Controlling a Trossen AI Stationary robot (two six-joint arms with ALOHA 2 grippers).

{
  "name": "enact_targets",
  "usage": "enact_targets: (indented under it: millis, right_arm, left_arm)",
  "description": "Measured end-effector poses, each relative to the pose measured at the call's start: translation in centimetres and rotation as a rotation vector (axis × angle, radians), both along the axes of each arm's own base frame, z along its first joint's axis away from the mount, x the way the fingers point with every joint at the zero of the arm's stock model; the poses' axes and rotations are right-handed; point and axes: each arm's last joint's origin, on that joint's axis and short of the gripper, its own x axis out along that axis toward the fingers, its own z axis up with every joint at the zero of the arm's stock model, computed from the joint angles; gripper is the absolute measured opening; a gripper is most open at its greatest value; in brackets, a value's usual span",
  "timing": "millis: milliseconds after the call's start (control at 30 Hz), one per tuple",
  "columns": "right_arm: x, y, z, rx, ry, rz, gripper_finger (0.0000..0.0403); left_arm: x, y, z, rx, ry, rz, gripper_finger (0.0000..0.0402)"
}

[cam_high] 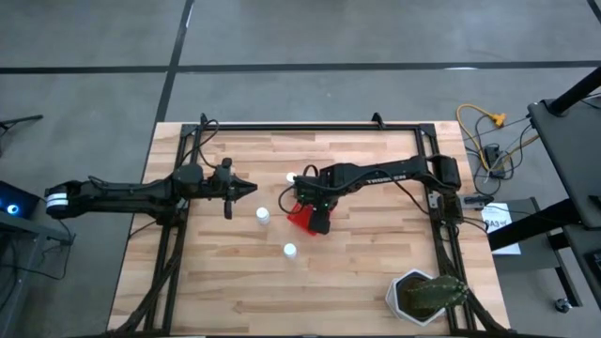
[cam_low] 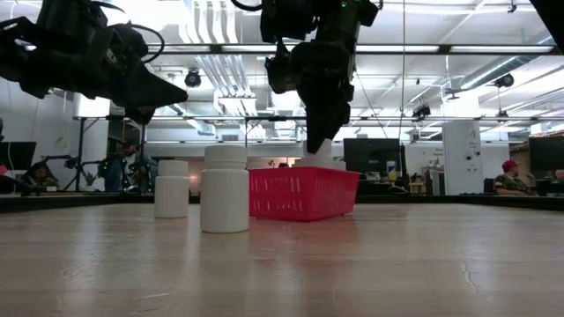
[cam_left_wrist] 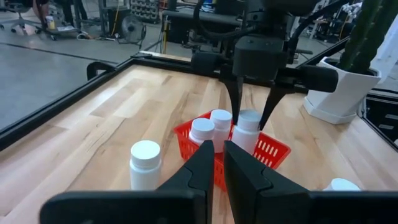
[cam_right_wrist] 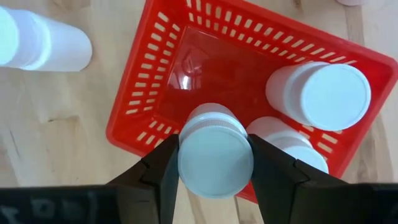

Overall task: Pick and place pill bottles into a basket
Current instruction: Put the white pill bottle into the red basket

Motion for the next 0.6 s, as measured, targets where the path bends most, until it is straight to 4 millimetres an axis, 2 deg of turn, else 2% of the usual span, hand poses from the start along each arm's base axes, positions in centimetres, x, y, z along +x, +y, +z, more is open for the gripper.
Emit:
enact_targets:
  millis: [600]
  right_arm:
    - [-0.06,-0.1,-0.62,-0.021,0.009,-0.01,0.0147]
  left_arm:
    - [0.0,0.0,0.0,0.0,0.0,0.0,0.0017]
